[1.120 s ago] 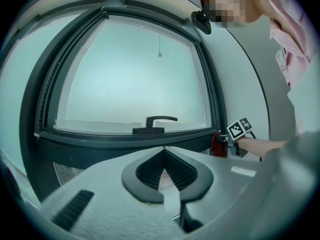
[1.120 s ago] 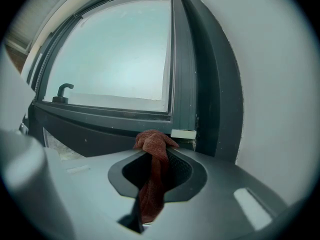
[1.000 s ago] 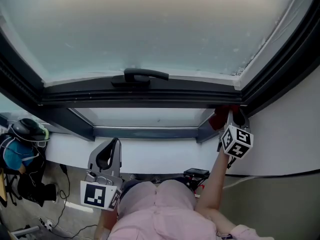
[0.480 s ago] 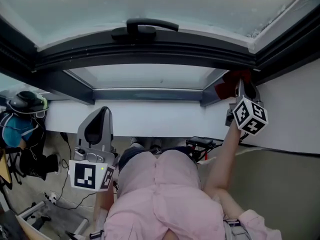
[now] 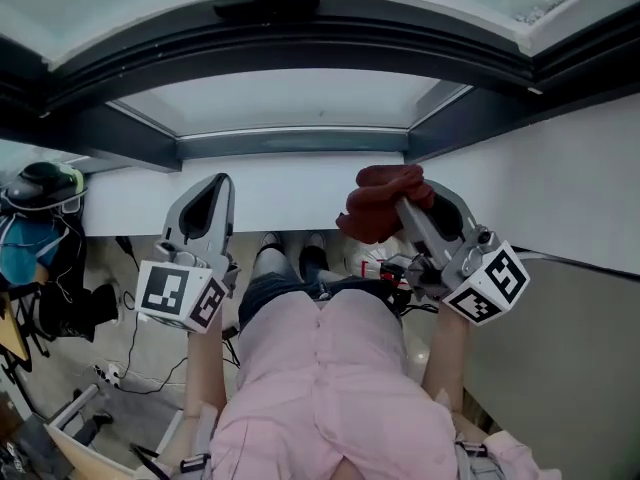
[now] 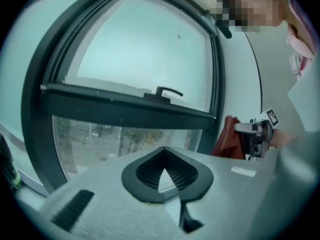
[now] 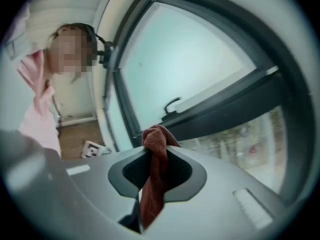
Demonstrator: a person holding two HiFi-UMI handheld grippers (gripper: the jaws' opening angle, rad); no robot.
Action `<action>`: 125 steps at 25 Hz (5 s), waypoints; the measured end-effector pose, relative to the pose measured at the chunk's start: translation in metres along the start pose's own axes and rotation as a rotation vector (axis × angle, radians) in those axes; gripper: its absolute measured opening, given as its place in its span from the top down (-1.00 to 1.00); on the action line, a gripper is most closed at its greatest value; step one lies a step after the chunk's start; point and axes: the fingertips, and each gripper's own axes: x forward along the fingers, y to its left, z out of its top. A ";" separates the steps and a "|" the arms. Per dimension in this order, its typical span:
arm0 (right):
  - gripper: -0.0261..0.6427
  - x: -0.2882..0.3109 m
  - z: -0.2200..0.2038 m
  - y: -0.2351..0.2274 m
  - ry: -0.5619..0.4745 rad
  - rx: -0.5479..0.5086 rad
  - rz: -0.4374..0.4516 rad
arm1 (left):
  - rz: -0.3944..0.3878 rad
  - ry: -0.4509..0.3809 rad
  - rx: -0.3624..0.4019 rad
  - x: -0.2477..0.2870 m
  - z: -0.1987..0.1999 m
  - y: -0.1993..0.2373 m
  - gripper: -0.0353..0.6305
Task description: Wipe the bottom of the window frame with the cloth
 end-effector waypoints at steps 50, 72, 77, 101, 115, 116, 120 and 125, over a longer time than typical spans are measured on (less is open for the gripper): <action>0.79 0.213 -0.123 0.474 0.275 0.320 1.151 | -1.303 -0.243 -0.257 -0.097 0.069 -0.120 0.90; 0.78 0.216 -0.103 0.466 0.210 0.332 1.138 | -1.309 -0.172 -0.214 -0.088 0.065 -0.131 0.90; 0.78 0.217 -0.103 0.465 0.210 0.341 1.132 | -1.314 -0.168 -0.217 -0.088 0.063 -0.131 0.90; 0.78 0.221 -0.103 0.471 0.226 0.337 1.142 | -1.300 -0.186 -0.219 -0.089 0.070 -0.123 0.90; 0.78 0.213 -0.098 0.468 0.210 0.343 1.162 | -1.270 -0.189 -0.170 -0.081 0.069 -0.125 0.90; 0.78 0.212 -0.098 0.467 0.206 0.344 1.168 | -1.259 -0.191 -0.161 -0.079 0.069 -0.124 0.90; 0.75 0.212 -0.099 0.472 0.239 0.341 1.191 | -1.240 -0.200 -0.150 -0.078 0.074 -0.120 0.90; 0.76 0.199 -0.090 0.479 0.210 0.336 1.228 | -1.225 -0.208 -0.137 -0.082 0.080 -0.122 0.90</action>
